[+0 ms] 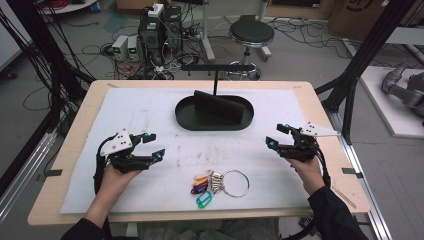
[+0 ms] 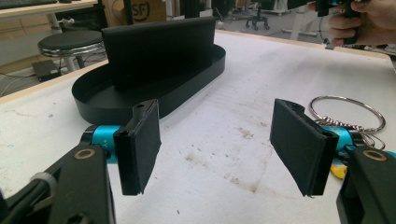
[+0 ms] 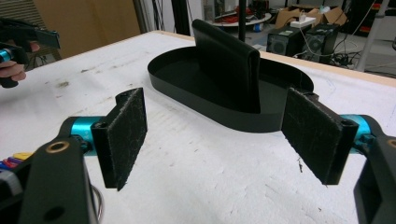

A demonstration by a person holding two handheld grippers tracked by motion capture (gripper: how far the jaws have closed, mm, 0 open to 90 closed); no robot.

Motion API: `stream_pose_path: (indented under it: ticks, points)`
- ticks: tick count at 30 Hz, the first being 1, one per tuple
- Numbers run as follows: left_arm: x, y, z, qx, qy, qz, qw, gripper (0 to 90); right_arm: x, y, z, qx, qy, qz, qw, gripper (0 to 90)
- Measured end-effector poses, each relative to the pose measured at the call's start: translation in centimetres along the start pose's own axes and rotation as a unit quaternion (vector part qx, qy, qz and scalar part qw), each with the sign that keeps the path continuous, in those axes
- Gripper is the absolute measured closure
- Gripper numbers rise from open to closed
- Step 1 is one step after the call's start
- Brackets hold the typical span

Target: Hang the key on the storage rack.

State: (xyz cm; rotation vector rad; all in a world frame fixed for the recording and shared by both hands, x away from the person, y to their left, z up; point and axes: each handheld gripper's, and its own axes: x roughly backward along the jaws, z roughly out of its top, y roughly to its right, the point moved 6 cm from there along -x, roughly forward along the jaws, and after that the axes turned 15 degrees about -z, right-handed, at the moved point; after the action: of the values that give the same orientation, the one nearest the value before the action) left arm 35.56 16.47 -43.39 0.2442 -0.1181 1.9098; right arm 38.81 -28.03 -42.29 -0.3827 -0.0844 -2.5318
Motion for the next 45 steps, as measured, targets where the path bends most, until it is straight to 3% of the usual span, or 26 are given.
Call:
stream_pose_path:
  ticks: [10, 14, 18, 22, 29, 31, 32, 36, 38, 41, 43, 44, 45]
  points:
    - [0.1, -0.3, 0.0, 0.002, -0.003, 0.014, 0.9999, 33.5, 0.2, -0.3, -1.1, 0.021, 0.007, -0.003, 0.9998, 26.6]
    - [-0.1, -0.2, 0.2, -0.001, -0.006, 0.016, 0.9999, 33.4, 0.2, -0.8, -1.6, 0.030, -0.013, -0.005, 0.9994, 29.2]
    - [-0.7, -0.2, 0.5, -0.005, -0.008, 0.016, 0.9998, 33.5, 0.2, -1.2, -2.0, 0.025, -0.033, -0.022, 0.9989, 24.3]
    - [-1.2, -0.2, 0.5, -0.007, -0.013, 0.012, 0.9998, 33.5, 0.1, -1.9, -2.6, 0.025, -0.052, -0.017, 0.9982, 26.5]
    - [-1.3, -0.3, 0.4, -0.005, -0.014, 0.013, 0.9998, 33.5, -0.5, -4.6, -3.5, 0.038, -0.083, 0.028, 0.9954, 41.2]
    - [-1.2, -0.2, 0.4, -0.004, -0.014, 0.012, 0.9998, 33.5, -0.9, -5.7, -4.0, 0.049, -0.101, 0.048, 0.9925, 47.6]
    - [-1.2, -0.2, 0.4, -0.004, -0.014, 0.012, 0.9998, 33.5, -0.9, -5.7, -4.0, 0.049, -0.101, 0.048, 0.9925, 47.6]
    - [-1.1, -0.2, 0.4, -0.003, -0.013, 0.013, 0.9998, 33.5, -1.7, -6.7, -5.0, 0.049, -0.152, 0.043, 0.9862, 37.5]
    - [-1.0, -0.2, 0.3, -0.003, -0.013, 0.013, 0.9998, 33.5, -1.8, -6.8, -5.1, 0.050, -0.157, 0.038, 0.9856, 37.5]
    - [-0.9, -0.2, 0.3, -0.003, -0.012, 0.013, 0.9998, 33.5, -2.0, -7.5, -5.6, 0.075, -0.166, 0.021, 0.9830, 37.4]
    - [-0.9, -0.2, 0.3, -0.003, -0.012, 0.013, 0.9998, 33.5, -2.0, -7.7, -5.8, 0.079, -0.173, 0.026, 0.9815, 37.5]
    - [-0.9, -0.2, 0.3, -0.003, -0.012, 0.013, 0.9998, 33.4, -2.0, -7.9, -5.9, 0.084, -0.175, 0.025, 0.9806, 39.1]
    - [-0.9, -0.2, 0.3, -0.003, -0.013, 0.013, 0.9998, 33.5, -2.0, -8.4, -6.2, 0.100, -0.179, 0.034, 0.9782, 46.1]
